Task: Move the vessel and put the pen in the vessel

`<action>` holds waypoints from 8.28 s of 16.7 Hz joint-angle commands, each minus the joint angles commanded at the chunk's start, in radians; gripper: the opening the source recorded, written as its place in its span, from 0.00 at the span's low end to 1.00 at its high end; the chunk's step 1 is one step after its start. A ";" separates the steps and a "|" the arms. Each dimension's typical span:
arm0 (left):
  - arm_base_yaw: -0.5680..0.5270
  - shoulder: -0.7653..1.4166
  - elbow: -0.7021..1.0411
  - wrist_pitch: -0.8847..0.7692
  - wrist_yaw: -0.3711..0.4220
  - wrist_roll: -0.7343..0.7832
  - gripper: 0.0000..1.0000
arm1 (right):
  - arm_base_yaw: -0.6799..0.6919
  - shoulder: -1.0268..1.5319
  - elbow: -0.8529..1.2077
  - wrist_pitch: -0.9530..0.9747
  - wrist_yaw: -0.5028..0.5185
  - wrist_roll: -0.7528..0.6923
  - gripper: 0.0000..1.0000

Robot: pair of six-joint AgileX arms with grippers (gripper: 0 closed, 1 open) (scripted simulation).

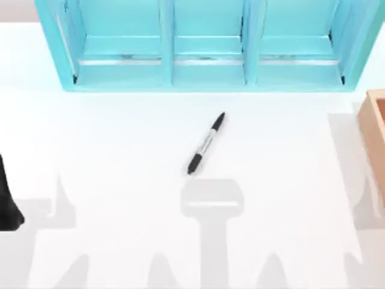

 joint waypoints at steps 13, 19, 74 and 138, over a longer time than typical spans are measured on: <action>0.000 0.000 0.000 0.000 0.000 0.000 1.00 | -0.106 0.453 0.459 -0.361 0.004 -0.109 1.00; 0.000 0.000 0.000 0.000 0.000 0.000 1.00 | -0.197 1.001 0.825 -0.735 -0.007 -0.190 1.00; 0.000 0.000 0.000 0.000 0.000 0.000 1.00 | -0.370 1.879 1.261 -0.957 0.000 -0.354 0.00; 0.000 0.000 0.000 0.000 0.000 0.000 1.00 | 0.372 2.132 1.698 -1.181 0.041 0.391 0.38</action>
